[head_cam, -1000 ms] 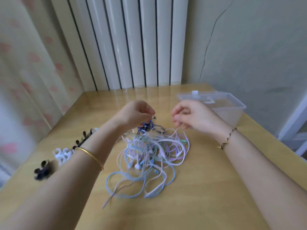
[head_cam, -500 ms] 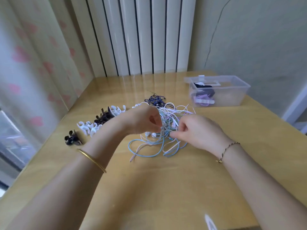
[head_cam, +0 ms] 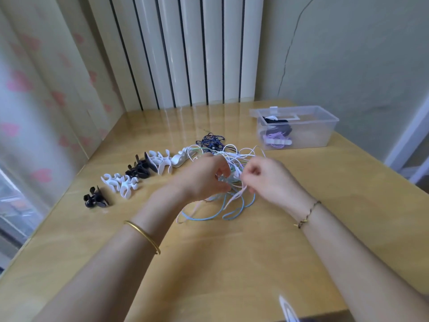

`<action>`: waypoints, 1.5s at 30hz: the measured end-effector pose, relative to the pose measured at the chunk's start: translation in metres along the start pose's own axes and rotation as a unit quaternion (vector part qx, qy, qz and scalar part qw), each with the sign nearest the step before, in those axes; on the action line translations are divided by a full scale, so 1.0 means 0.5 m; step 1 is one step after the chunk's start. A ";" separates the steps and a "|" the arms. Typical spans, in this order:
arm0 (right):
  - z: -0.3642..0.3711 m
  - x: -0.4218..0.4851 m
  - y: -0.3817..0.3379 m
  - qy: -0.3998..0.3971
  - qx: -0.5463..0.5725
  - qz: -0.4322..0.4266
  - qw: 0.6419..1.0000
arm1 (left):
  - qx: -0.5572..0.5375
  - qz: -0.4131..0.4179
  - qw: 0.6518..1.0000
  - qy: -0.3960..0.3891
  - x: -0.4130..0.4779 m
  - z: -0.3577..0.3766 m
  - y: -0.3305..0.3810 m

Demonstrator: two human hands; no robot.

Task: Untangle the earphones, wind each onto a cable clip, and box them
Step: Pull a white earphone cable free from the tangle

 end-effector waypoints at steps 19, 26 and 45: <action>-0.139 -0.055 0.015 0.021 -0.224 0.051 0.973 | -0.008 -0.221 0.954 0.201 0.028 0.002 -0.076; -0.141 -0.011 -0.025 0.122 0.096 -0.120 0.981 | -0.179 -0.120 0.970 0.111 0.020 -0.058 0.008; -0.162 0.075 -0.065 -0.010 -0.107 -0.009 0.994 | -0.204 -0.038 0.939 0.274 0.090 -0.067 0.029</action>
Point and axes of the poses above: each hand's wrist, its own x-axis towards the middle knuckle, its own z-axis out of the palm, y = z × x, the point moved 1 cm from there along x, towards the middle knuckle, and after that the axes turned 11 degrees about x, right-handed, at the moved point
